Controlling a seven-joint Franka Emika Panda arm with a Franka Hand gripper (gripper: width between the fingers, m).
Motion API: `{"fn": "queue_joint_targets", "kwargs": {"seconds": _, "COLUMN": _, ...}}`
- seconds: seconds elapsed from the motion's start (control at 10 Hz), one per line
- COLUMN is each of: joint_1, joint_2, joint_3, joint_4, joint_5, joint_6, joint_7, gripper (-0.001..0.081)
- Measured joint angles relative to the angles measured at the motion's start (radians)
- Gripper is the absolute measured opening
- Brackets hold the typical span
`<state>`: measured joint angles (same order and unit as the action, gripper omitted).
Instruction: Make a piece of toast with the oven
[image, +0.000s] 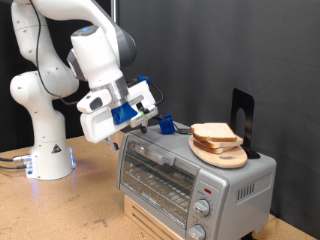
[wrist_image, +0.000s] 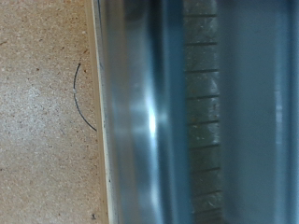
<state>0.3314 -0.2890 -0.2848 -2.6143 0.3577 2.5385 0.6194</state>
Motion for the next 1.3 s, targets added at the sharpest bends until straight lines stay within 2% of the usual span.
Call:
{"fn": "queue_joint_targets", "kwargs": {"seconds": 0.2, "joint_1": 0.0, "joint_2": 0.031, "joint_3": -0.003, "joint_4": -0.003, "joint_5": 0.005, "joint_6": 0.013, "joint_7": -0.021, "gripper": 0.0806}}
{"fn": "queue_joint_targets", "kwargs": {"seconds": 0.5, "joint_1": -0.021, "joint_2": 0.029, "joint_3": -0.033, "joint_4": -0.017, "joint_5": -0.011, "joint_6": 0.025, "joint_7": -0.088, "gripper": 0.0806}}
{"fn": "queue_joint_targets", "kwargs": {"seconds": 0.7, "joint_1": -0.081, "joint_2": 0.033, "joint_3": -0.043, "joint_4": -0.027, "joint_5": -0.092, "joint_6": 0.057, "joint_7": -0.076, "gripper": 0.0806}}
{"fn": "queue_joint_targets", "kwargs": {"seconds": 0.9, "joint_1": -0.141, "joint_2": 0.07, "joint_3": -0.046, "joint_4": -0.033, "joint_5": -0.163, "joint_6": 0.112, "joint_7": -0.04, "gripper": 0.0806}}
{"fn": "queue_joint_targets", "kwargs": {"seconds": 1.1, "joint_1": -0.181, "joint_2": 0.138, "joint_3": -0.054, "joint_4": -0.016, "joint_5": -0.194, "joint_6": 0.155, "joint_7": -0.028, "gripper": 0.0806}}
{"fn": "queue_joint_targets", "kwargs": {"seconds": 1.3, "joint_1": -0.203, "joint_2": 0.219, "joint_3": -0.066, "joint_4": 0.002, "joint_5": -0.201, "joint_6": 0.196, "joint_7": -0.028, "gripper": 0.0806}}
